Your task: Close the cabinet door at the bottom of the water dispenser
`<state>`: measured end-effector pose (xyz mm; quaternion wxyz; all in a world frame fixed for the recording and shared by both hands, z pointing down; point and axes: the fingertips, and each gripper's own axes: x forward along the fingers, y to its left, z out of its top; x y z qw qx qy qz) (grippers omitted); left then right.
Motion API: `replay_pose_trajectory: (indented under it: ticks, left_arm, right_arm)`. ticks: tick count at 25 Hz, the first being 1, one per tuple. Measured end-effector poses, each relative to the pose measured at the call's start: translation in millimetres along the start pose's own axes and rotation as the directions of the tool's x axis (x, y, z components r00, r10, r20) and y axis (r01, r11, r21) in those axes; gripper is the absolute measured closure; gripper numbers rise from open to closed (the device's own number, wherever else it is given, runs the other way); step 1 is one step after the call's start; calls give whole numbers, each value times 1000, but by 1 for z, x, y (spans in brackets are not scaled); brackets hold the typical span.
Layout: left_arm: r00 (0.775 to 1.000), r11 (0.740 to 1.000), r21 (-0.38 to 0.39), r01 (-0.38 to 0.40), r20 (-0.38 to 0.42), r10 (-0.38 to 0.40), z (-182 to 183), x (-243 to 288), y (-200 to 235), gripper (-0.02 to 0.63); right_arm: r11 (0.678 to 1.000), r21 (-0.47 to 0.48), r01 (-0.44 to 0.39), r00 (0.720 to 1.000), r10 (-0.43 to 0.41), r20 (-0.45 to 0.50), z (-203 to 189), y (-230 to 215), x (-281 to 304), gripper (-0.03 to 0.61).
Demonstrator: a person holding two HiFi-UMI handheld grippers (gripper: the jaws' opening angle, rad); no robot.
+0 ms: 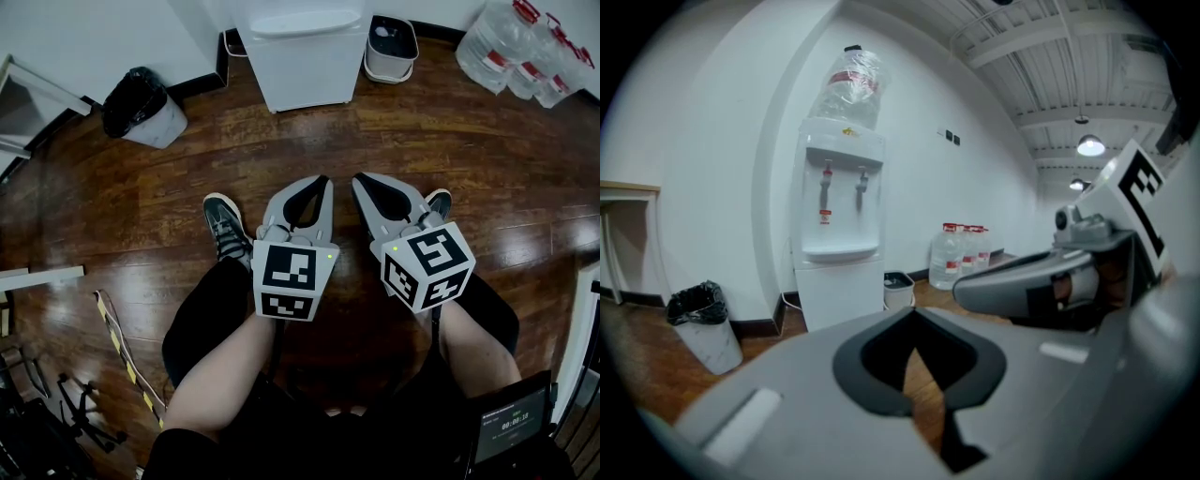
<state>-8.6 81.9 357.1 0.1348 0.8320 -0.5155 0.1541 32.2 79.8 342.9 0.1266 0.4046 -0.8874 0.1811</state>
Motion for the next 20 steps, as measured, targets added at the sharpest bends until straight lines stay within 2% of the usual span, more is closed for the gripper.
replay_pose_trajectory:
  ticks: [20]
  left_arm:
    - [1000, 1000, -4, 4, -10, -4, -1, 0, -4, 594]
  right_arm:
    - [1000, 10, -12, 1000, 12, -7, -1, 3, 0, 574]
